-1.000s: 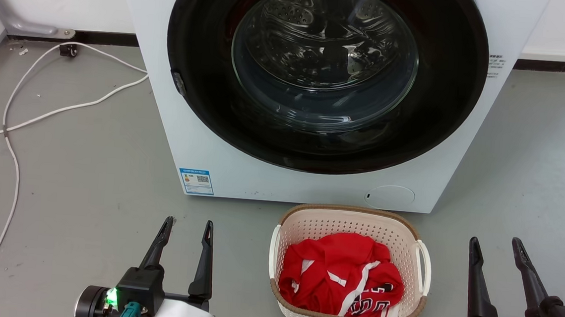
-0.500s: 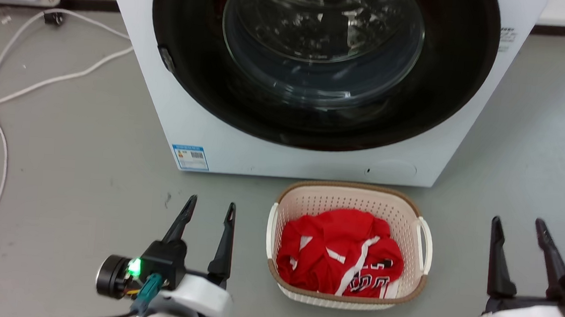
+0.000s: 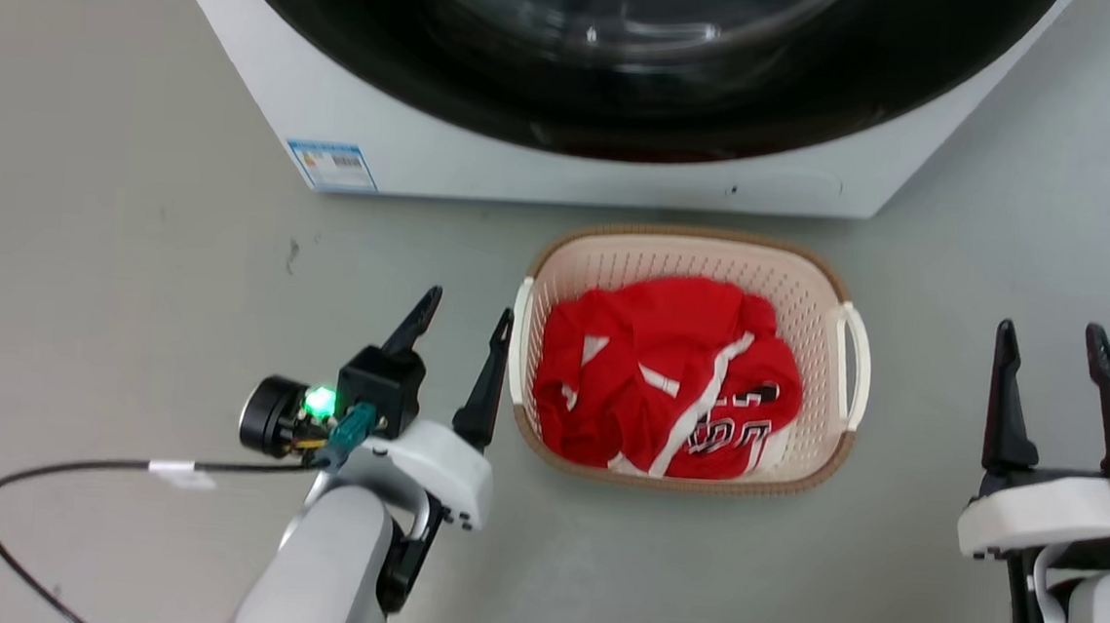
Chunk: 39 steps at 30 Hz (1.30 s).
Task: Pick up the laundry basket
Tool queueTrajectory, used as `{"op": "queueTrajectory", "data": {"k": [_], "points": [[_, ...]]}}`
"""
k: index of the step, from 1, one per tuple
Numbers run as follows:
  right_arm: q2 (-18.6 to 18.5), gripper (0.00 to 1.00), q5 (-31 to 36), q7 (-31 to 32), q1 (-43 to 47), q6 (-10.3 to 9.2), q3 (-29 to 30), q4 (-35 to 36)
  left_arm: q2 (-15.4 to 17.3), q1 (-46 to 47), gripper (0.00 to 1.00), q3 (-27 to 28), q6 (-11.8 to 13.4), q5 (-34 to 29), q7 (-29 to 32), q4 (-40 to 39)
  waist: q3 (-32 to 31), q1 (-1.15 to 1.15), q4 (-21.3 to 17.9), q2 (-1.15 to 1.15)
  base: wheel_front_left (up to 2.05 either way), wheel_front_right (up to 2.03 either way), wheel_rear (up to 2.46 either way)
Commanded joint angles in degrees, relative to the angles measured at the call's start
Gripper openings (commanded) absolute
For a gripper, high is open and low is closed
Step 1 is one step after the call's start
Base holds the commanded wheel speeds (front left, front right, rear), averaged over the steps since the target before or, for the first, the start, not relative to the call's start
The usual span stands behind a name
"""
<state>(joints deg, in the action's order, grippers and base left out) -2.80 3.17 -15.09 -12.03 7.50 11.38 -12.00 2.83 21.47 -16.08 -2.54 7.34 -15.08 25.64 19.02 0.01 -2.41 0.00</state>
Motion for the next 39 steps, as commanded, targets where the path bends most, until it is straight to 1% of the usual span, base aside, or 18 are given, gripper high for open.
{"op": "queueTrajectory", "data": {"k": [1,12,21,27,33,39], "points": [[-0.1,1.0,0.8,-0.1,-2.4,-0.02,0.5,-1.5,0.1,2.7,1.0,-0.2,-0.3,-0.1,-0.1,1.6,5.2,-0.01,-0.8,0.0,0.0,0.0,0.0],[-0.1,1.0,4.3,-0.1,-12.2,-0.03,3.1,-10.0,0.1,14.5,1.0,-1.0,-1.8,-2.3,-0.1,12.3,16.7,-0.01,-2.0,0.0,0.0,0.0,0.0],[-0.1,1.0,6.4,-0.1,-19.8,-0.03,2.7,-17.3,0.4,23.1,1.0,-0.8,-2.3,-3.7,-0.1,20.9,24.9,-0.01,-2.4,0.0,0.0,0.0,0.0],[-0.1,1.0,8.0,-0.1,-23.4,-0.03,2.2,-21.6,0.9,27.2,1.0,-0.3,-2.4,-3.7,-0.1,25.5,28.3,-0.01,-2.8,0.0,0.0,0.0,0.0],[-0.1,1.0,9.8,-0.1,-27.1,-0.03,1.5,-26.0,1.0,30.3,1.0,-0.4,-2.7,-3.9,-0.1,28.3,30.8,-0.01,-3.1,0.0,0.0,0.0,0.0],[-0.1,1.0,12.9,-0.1,-31.1,-0.03,1.7,-30.8,0.9,33.7,1.0,-1.0,-2.8,-4.1,-0.1,31.1,32.5,-0.01,-3.0,0.0,0.0,0.0,0.0]]}}
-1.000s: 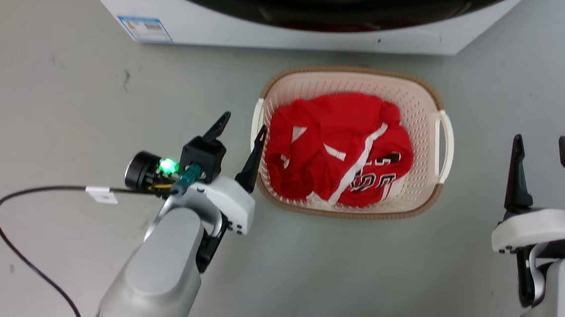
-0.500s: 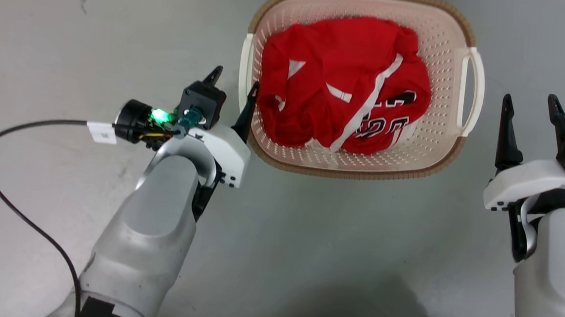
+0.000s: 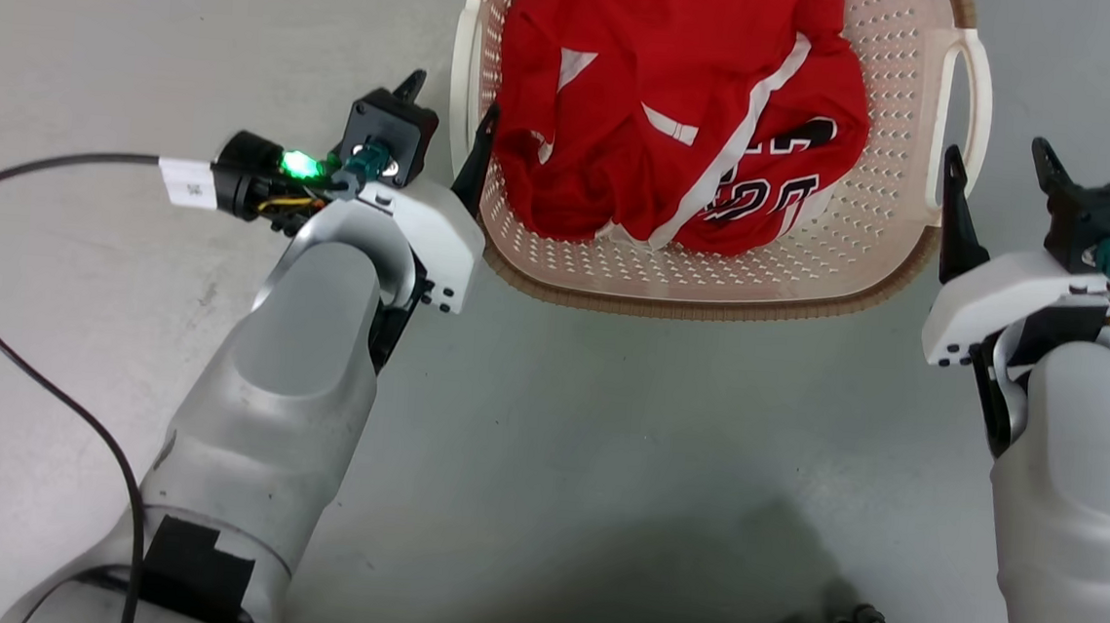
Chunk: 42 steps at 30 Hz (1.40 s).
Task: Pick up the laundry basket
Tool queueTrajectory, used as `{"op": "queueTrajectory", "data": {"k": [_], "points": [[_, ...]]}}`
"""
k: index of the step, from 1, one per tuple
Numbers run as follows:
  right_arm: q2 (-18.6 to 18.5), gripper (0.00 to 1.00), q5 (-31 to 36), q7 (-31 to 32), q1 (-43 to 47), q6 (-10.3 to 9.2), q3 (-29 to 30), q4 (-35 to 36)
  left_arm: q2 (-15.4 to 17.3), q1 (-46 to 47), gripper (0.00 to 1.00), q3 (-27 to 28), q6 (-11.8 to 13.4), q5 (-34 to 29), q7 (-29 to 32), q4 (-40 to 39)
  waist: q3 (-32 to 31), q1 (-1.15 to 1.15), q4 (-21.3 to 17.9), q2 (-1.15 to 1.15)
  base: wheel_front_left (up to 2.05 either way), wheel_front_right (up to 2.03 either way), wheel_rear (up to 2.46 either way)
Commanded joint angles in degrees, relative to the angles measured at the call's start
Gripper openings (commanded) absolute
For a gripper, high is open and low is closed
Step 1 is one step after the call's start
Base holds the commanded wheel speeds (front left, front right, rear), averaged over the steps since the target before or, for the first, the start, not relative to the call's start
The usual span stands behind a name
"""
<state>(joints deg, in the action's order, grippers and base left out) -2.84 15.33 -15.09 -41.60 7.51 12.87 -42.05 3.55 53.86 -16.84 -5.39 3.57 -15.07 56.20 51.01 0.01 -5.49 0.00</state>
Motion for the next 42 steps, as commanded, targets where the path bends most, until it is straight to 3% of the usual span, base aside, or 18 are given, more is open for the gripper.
{"op": "queueTrajectory", "data": {"k": [1,24,25,26,42], "points": [[-0.1,1.0,1.1,-0.1,-2.2,-0.04,0.4,-1.7,0.1,1.8,1.0,-0.3,0.0,-0.3,-0.2,1.0,0.8,-0.01,0.1,0.0,0.0,0.0,0.0],[-0.1,1.0,7.1,-0.1,-13.0,-0.05,6.4,-16.9,-0.3,10.4,1.0,-3.2,-0.2,0.6,-0.1,12.7,4.3,-0.01,-0.1,0.0,0.0,0.0,0.0],[-0.1,0.24,7.5,-0.1,-13.2,-0.05,6.5,-17.1,-0.3,10.7,0.49,-3.5,-0.2,0.6,-0.1,13.1,4.4,-0.01,-0.1,0.0,0.0,0.0,0.0],[-0.1,0.0,7.6,-0.1,-13.4,-0.05,6.6,-17.2,-0.3,11.0,0.0,-3.5,-0.2,0.8,-0.1,12.9,4.6,-0.01,0.0,0.0,0.0,0.0,0.0],[-0.9,0.0,8.7,-0.1,-13.2,-0.14,6.1,-19.6,-0.1,9.6,0.0,-5.9,-1.1,3.4,-0.2,15.0,0.9,-0.01,1.0,0.0,0.0,0.0,0.0]]}}
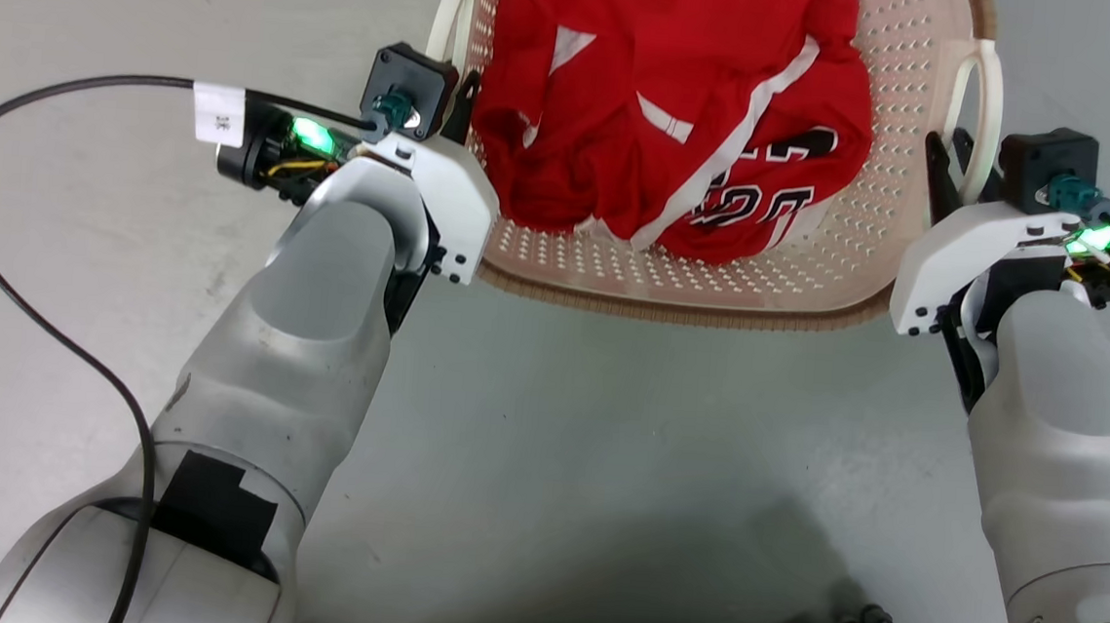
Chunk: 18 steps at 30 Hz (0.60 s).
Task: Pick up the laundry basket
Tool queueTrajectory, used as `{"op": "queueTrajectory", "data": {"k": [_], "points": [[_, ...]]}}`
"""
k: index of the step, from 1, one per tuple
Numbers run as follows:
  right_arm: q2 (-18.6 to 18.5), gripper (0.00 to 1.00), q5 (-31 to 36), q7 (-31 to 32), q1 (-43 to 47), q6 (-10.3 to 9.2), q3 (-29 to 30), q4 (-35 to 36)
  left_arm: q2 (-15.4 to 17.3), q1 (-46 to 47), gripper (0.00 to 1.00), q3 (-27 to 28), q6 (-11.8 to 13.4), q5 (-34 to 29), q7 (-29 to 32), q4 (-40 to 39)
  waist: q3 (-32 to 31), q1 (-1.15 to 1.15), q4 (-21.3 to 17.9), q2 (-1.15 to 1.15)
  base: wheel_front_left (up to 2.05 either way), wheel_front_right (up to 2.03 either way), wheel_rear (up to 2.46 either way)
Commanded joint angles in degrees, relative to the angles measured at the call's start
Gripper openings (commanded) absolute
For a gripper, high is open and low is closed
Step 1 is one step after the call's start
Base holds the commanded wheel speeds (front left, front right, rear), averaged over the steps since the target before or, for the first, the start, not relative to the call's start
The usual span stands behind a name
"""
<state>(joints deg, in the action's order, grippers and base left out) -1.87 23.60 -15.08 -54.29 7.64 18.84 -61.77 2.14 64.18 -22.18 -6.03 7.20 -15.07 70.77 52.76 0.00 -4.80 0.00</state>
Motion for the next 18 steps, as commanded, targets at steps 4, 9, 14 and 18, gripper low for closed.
{"op": "queueTrajectory", "data": {"k": [4,9,14,18], "points": [[-1.8,0.0,2.0,-0.1,0.2,-0.28,0.5,-1.6,1.3,-2.0,0.0,-1.2,-0.8,1.4,0.1,1.3,-3.7,0.0,0.9,0.0,0.0,0.0,0.0],[-1.8,0.0,3.0,-0.2,0.7,-0.28,0.0,-4.7,1.3,-4.1,0.0,-1.8,-1.1,3.4,1.3,2.3,-7.9,0.0,1.5,0.0,0.0,0.0,0.0],[-1.8,0.0,3.1,-0.2,1.3,-0.28,-1.2,-7.2,1.2,-6.7,0.0,-2.6,-1.4,5.7,3.4,2.7,-12.8,0.0,2.2,0.0,0.0,0.0,0.0],[-1.7,0.0,3.3,-0.2,2.7,-0.27,-2.1,-8.9,1.1,-9.2,0.0,-3.6,-1.5,7.4,4.4,2.8,-17.4,0.0,2.9,0.0,0.0,0.0,0.0]]}}
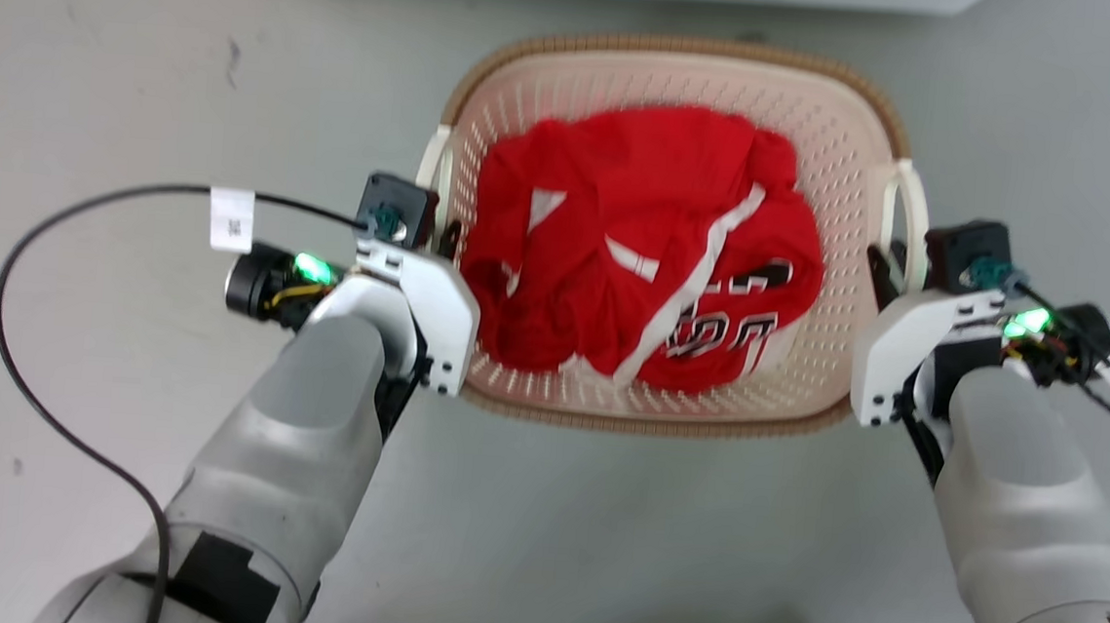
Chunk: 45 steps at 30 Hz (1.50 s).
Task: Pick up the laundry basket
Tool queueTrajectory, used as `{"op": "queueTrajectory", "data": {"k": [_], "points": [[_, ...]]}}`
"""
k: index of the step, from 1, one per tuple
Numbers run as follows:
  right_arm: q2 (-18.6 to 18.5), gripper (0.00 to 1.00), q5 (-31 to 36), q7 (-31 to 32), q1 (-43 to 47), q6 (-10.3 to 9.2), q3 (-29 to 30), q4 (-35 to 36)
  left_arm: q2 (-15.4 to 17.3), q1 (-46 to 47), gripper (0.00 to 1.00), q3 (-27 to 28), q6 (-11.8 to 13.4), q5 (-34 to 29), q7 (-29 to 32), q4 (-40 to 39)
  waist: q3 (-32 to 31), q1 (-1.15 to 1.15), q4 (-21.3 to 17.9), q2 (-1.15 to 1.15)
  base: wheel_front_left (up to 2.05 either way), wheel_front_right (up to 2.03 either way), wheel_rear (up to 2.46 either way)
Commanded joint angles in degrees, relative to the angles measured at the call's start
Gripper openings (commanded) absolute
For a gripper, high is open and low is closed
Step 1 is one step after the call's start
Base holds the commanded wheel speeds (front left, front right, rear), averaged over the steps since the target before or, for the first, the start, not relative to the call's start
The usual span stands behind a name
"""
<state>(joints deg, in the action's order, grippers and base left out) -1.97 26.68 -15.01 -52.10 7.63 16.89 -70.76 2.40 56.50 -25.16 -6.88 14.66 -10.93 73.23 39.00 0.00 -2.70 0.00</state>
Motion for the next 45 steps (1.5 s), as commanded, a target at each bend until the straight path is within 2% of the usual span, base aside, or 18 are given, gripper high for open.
{"op": "queueTrajectory", "data": {"k": [1,11,21,29,45], "points": [[-1.6,0.0,0.4,-0.2,0.9,-0.26,-0.2,-0.4,0.9,-2.1,0.0,-0.8,-0.7,0.4,0.5,0.4,-4.8,0.0,0.9,0.0,0.0,0.0,0.0],[-1.6,0.0,-3.3,3.3,6.0,-0.26,-4.7,-2.7,0.9,-10.1,0.0,-5.5,-0.8,6.1,5.7,0.2,-17.5,0.0,2.3,0.0,0.0,0.0,0.0],[-1.4,0.0,-12.0,10.1,13.4,-0.2,-14.6,-2.9,0.7,-16.3,0.0,-9.6,-0.8,11.1,10.0,0.0,-29.5,0.0,3.6,0.0,0.0,0.0,0.0],[-1.3,0.0,-18.4,14.1,17.5,-0.18,-21.5,-2.9,0.8,-20.2,0.0,-11.7,-0.8,14.0,13.7,0.2,-36.8,0.0,4.2,0.0,0.0,0.0,0.0],[-1.3,0.0,-26.9,17.5,19.3,-0.16,-30.6,-2.9,2.0,-21.2,0.0,-15.4,-0.8,18.4,17.5,-0.4,-41.4,0.0,3.5,0.0,0.0,0.0,0.0]]}}
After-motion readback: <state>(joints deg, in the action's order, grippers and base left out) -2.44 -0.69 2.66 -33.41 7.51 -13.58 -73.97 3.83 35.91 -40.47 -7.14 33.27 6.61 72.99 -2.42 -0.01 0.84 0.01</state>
